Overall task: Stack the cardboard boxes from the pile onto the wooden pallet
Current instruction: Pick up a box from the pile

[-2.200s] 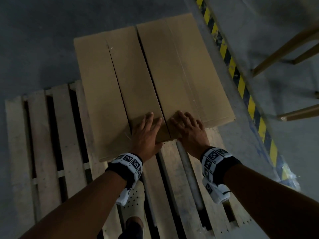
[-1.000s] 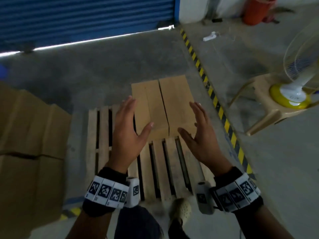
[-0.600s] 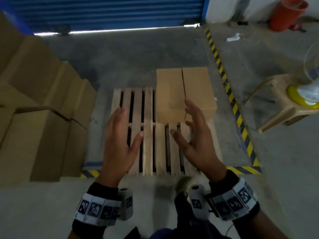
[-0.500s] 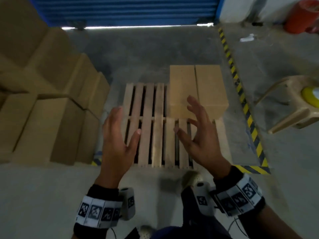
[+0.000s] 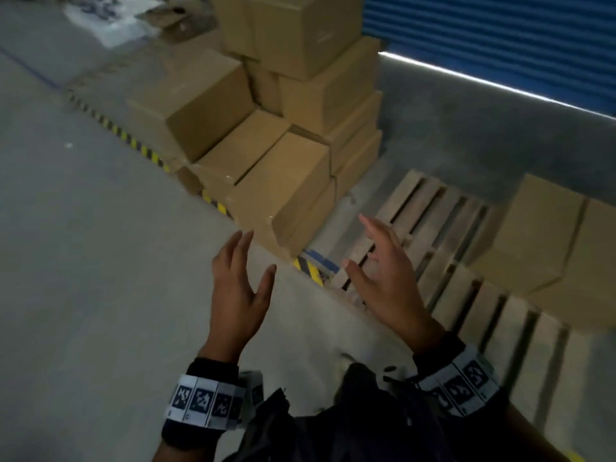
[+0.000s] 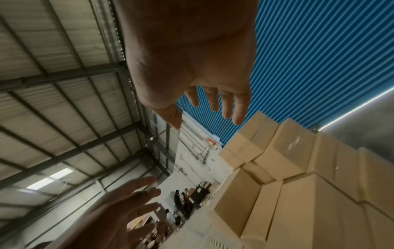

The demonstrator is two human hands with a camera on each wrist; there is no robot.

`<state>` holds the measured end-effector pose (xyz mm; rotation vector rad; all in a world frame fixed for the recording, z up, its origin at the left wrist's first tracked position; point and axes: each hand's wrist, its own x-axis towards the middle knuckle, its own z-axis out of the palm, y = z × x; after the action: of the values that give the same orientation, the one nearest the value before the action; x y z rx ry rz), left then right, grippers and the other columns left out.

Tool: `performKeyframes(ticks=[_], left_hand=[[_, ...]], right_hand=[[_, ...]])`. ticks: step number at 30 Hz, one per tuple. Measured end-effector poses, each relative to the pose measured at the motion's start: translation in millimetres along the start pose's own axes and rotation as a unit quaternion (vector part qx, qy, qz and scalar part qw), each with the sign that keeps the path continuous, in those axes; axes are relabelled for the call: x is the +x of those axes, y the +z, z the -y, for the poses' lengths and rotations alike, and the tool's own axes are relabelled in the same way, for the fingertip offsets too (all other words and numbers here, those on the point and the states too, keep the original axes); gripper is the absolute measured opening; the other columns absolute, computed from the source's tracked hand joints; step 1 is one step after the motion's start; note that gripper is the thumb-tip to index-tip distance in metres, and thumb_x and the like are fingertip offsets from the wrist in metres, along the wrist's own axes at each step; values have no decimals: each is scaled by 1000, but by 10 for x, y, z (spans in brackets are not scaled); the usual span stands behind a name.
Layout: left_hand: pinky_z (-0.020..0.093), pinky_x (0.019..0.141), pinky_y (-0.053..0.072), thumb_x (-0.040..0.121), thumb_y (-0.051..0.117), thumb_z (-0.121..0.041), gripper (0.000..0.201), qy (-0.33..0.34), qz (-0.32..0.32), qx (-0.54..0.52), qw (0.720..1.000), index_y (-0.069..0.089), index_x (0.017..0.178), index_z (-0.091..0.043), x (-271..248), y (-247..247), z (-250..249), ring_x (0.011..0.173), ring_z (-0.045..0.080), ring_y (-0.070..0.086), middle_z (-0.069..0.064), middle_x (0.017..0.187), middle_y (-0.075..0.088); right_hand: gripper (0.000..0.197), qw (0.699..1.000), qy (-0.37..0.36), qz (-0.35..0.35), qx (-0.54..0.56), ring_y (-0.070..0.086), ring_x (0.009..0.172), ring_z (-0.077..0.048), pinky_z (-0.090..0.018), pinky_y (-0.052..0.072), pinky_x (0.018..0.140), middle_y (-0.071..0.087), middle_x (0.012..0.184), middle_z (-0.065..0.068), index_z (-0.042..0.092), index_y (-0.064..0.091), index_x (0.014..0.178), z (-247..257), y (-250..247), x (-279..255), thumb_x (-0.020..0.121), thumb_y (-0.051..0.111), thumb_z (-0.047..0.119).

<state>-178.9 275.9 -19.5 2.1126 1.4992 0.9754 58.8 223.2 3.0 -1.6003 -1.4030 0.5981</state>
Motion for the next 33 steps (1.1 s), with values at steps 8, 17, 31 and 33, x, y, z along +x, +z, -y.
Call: performKeyframes(ticks=[8, 17, 31, 33], left_hand=[[27, 108, 30, 100, 60, -30, 57, -92, -15, 31, 995, 40, 151, -13, 501, -105, 1196, 140, 28, 36, 12, 152, 41], [36, 104, 37, 97, 50, -42, 63, -117, 58, 67, 989, 40, 152, -13, 1922, -72, 2073, 140, 30, 35, 13, 152, 41], [47, 105, 40, 98, 63, -28, 61, -144, 59, 77, 985, 39, 152, -9, 3949, -498, 3654, 135, 36, 39, 17, 149, 43], [47, 105, 40, 99, 63, -29, 61, -139, 52, 76, 986, 39, 151, -9, 4305, -646, 3989, 135, 36, 38, 17, 149, 42]], right_hand=[[67, 991, -35, 115, -54, 33, 141, -17, -18, 29, 105, 34, 155, -3, 18, 30, 153, -123, 1221, 992, 95, 61, 30], [70, 985, 40, 158, -52, 34, 141, -23, -40, 39, 109, 31, 156, -4, 16, 31, 153, -374, 2040, 2430, 93, 65, 25], [67, 983, 54, 152, -86, 40, 135, -26, -42, 41, 107, 36, 152, -4, 18, 34, 151, -100, 3416, 4631, 91, 64, 24], [67, 985, 49, 142, -79, 40, 136, -25, -41, 40, 107, 38, 151, -5, 18, 35, 151, 22, 3797, 4961, 91, 65, 23]])
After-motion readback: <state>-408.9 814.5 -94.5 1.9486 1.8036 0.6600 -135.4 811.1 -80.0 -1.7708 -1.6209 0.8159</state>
